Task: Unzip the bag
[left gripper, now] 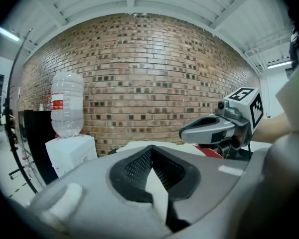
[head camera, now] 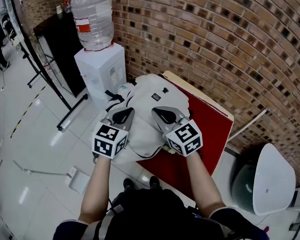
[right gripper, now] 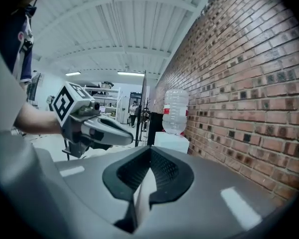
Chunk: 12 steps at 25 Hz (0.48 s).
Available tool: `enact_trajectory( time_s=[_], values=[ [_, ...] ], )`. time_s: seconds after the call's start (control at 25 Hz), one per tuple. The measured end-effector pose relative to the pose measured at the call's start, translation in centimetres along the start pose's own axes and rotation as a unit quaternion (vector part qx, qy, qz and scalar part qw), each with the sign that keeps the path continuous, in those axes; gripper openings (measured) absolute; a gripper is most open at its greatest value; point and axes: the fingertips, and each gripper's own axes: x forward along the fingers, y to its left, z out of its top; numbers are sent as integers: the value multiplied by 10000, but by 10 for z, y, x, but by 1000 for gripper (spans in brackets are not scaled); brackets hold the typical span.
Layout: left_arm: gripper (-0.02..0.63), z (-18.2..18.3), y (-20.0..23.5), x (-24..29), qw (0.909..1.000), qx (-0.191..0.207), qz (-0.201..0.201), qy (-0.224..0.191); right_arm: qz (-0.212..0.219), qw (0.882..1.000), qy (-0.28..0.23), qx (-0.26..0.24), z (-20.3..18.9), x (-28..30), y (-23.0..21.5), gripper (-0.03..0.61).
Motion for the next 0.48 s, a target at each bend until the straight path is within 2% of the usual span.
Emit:
enact_trajectory(
  time_s=[0.28, 0.48],
  values=[
    [2, 25, -7, -12, 9984, -191, -43, -536, -31, 9981, -499, 371, 26, 1, 7, 5],
    [0, 32, -6, -18, 9971, -247, -23, -720, -14, 9962, -674, 549, 34, 1, 8, 5]
  ],
)
